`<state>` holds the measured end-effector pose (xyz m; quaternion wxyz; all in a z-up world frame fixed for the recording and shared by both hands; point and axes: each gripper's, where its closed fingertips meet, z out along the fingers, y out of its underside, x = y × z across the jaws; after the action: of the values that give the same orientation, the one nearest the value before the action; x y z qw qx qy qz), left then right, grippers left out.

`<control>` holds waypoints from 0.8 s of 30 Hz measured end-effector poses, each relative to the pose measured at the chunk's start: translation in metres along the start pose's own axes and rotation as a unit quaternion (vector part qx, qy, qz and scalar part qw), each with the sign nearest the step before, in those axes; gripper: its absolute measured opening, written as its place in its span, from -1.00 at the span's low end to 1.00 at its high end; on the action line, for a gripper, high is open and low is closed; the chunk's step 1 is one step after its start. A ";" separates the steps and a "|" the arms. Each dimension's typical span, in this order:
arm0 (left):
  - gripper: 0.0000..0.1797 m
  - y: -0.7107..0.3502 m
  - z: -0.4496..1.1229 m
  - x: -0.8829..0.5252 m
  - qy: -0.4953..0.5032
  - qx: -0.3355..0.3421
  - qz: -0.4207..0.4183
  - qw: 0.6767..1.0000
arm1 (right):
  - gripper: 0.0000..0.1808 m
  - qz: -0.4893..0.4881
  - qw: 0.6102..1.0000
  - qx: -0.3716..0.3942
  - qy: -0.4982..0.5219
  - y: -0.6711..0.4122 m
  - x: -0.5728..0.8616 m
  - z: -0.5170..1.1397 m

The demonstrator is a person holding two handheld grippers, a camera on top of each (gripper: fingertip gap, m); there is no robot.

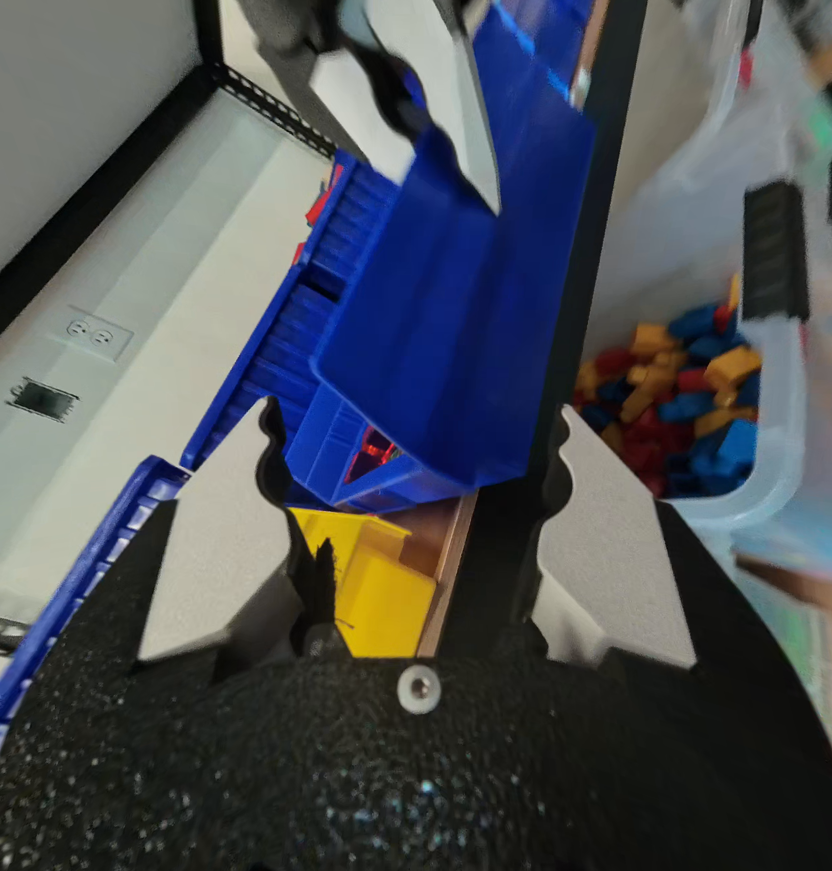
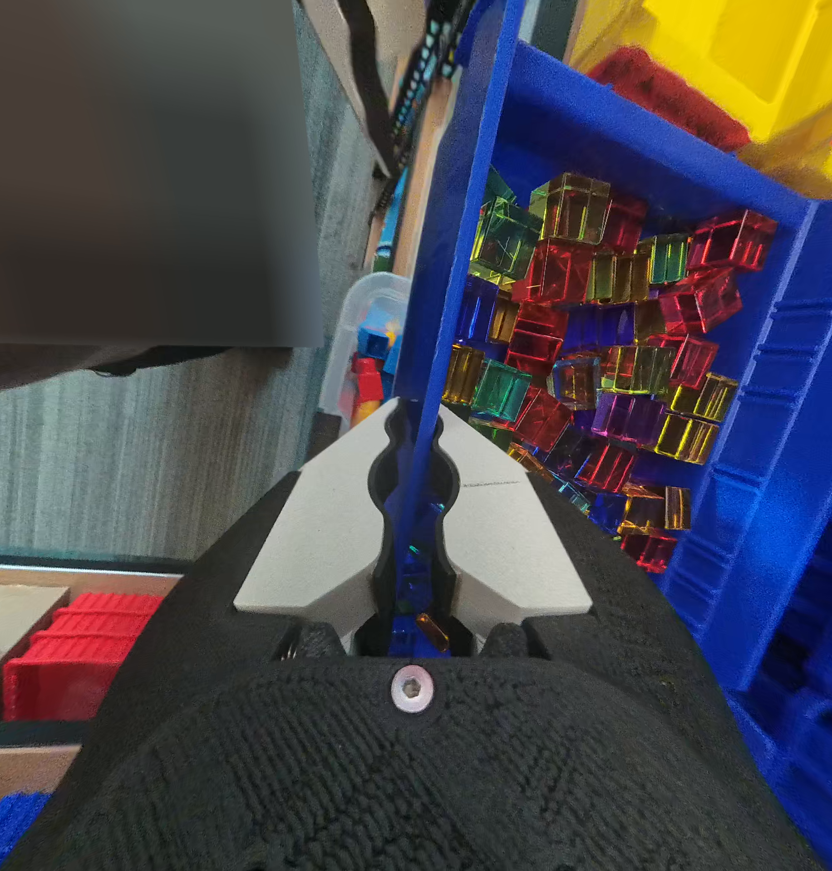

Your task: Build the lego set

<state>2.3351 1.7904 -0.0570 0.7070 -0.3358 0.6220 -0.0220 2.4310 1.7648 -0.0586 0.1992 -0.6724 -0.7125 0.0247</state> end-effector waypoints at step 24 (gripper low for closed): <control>0.16 0.005 0.005 -0.067 -0.080 -0.026 -0.218 0.972 | -0.47 0.119 0.991 -0.041 -0.036 0.014 0.145 0.031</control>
<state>2.3229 1.8264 -0.0018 0.7234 -0.4824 0.4758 -0.1323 2.4321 1.9142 -0.0553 0.1416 -0.7586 -0.6345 0.0428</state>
